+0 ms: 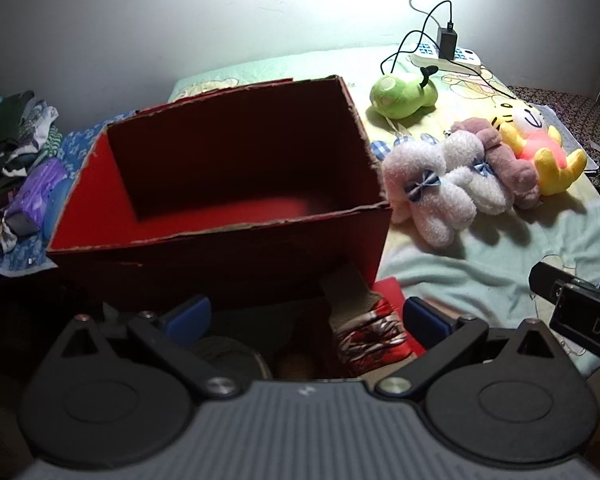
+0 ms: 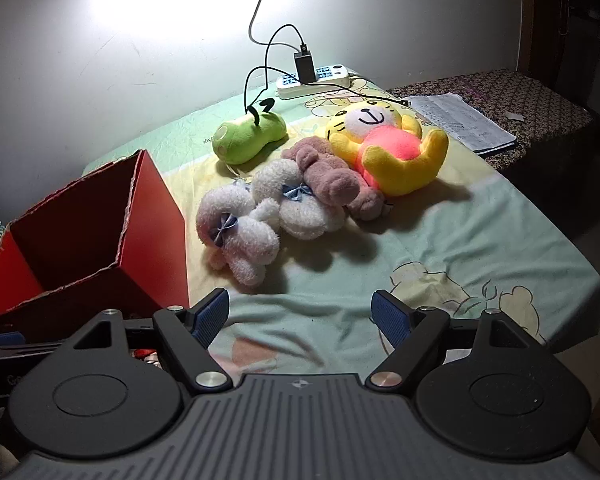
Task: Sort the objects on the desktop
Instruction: 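Move the right gripper toward the beige leather strap beside the red box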
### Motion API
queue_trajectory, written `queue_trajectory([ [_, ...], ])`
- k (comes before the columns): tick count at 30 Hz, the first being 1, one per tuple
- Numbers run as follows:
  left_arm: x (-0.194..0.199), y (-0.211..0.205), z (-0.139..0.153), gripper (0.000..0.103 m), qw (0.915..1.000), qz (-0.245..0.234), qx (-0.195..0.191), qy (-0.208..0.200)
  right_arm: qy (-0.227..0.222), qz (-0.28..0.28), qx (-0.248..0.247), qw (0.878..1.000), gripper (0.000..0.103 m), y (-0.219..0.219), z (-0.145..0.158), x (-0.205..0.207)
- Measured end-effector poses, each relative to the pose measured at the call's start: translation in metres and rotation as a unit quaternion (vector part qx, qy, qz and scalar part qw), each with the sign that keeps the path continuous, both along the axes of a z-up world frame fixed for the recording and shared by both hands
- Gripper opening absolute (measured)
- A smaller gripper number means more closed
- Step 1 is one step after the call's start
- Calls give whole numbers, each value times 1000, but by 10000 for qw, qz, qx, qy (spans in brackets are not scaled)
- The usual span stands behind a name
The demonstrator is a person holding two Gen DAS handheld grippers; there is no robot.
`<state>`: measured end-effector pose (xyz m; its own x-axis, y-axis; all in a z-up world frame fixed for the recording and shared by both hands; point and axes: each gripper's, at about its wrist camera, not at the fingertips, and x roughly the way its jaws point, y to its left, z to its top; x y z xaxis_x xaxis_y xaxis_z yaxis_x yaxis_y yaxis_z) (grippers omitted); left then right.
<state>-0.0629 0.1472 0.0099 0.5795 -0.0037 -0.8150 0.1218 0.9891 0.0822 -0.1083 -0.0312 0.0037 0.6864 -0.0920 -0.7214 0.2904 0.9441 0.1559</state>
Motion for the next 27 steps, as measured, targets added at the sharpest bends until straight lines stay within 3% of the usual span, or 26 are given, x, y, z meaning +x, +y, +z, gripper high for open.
queue_trajectory([
  [14,-17,46,-8,102,9963,678,-66,533,440,820,-446,9947,81,52,-4,7],
  [27,-37,64,-17,102,9925,876,-23,850,598,1176,-329,9907,81,70,-10,3],
])
